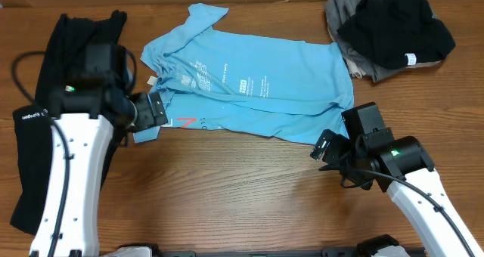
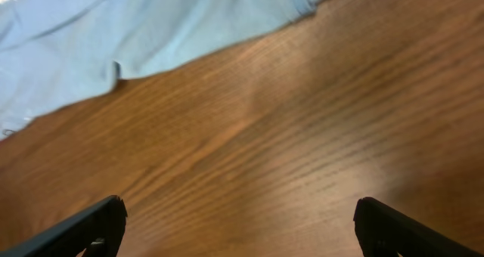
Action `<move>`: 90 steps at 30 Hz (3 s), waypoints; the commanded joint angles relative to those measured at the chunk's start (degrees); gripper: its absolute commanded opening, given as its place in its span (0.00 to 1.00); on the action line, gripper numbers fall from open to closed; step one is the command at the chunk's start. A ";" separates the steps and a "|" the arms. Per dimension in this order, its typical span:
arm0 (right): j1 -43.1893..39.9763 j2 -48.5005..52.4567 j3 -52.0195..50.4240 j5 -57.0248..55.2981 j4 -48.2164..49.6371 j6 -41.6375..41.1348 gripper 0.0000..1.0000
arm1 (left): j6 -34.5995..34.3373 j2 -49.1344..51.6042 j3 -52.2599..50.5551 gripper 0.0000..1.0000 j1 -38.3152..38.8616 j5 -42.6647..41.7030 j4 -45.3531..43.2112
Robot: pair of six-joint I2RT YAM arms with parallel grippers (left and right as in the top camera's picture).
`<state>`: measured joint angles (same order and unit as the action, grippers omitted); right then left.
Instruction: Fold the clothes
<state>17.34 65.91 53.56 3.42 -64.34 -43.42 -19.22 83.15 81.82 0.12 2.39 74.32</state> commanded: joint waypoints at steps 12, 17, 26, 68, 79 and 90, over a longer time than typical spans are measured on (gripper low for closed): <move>0.26 8.22 -3.10 -2.51 7.32 3.17 1.00 | -2.67 -1.03 -24.79 1.00 -3.61 2.32 -23.17; 0.26 10.86 -3.10 -2.51 10.36 4.28 1.00 | -2.69 -0.44 -29.35 0.94 -5.27 1.88 -32.24; -0.74 11.02 -3.10 -3.52 10.69 4.46 1.00 | -2.67 5.44 -33.35 0.85 -5.29 1.57 -44.04; -7.67 20.90 -3.78 -5.07 14.08 13.05 0.77 | 0.83 13.68 -14.53 0.04 -5.46 9.01 -20.72; -7.80 27.89 -3.78 -12.57 23.04 12.79 0.65 | 0.72 13.68 -14.53 0.04 -5.46 8.50 -20.50; -10.73 27.89 -3.78 -13.90 24.85 13.29 0.04 | -0.72 13.68 -14.53 0.04 -5.46 8.26 -16.46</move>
<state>7.14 93.54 50.11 -9.37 -39.62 -30.50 -19.35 96.88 66.06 -4.97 9.72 56.84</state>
